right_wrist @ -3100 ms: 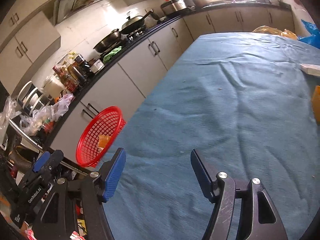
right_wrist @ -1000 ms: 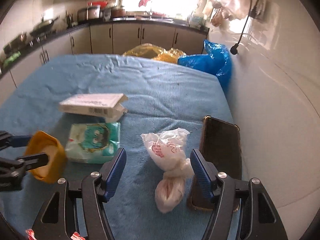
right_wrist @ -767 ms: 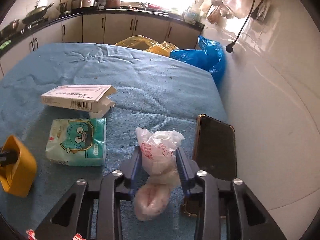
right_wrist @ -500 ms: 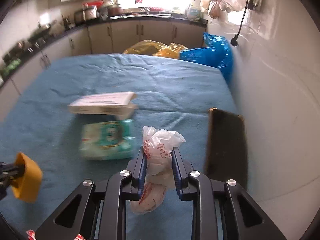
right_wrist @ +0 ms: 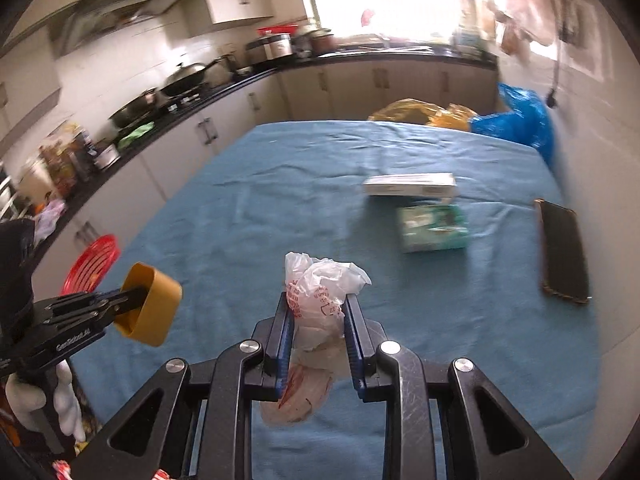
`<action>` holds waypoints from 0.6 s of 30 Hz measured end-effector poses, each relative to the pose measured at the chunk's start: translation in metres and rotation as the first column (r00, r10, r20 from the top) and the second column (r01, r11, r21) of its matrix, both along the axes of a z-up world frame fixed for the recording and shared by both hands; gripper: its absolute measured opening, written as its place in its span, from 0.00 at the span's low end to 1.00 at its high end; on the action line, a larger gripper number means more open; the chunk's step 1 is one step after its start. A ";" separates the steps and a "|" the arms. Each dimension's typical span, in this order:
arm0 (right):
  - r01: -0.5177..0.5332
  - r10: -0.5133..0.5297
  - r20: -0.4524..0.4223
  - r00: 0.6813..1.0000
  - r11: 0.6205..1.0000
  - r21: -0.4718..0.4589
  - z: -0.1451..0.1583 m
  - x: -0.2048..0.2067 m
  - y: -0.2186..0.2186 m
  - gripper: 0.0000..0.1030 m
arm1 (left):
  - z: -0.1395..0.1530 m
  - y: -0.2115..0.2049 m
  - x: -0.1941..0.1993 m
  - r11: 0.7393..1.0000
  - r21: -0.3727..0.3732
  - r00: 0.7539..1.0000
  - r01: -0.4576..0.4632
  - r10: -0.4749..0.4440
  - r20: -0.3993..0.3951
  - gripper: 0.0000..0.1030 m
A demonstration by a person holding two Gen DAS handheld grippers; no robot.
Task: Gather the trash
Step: 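Grasp the orange container rim with the left gripper while the right grasps the white plastic bundle, then carry the orange container and plastic bundle to the red basket and release both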
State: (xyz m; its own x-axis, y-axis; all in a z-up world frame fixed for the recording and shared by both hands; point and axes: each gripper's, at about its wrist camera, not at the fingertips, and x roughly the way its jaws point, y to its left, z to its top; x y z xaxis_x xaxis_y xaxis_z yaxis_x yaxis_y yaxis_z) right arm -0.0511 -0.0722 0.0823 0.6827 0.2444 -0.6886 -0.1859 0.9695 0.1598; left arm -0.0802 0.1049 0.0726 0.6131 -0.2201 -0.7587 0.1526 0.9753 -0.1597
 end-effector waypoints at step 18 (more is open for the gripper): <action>-0.152 0.153 -0.010 0.988 0.987 0.049 -0.013 -0.016 0.100 0.26 | 0.004 0.095 -0.048 0.952 0.087 0.951 -0.293 0.280 0.131 0.06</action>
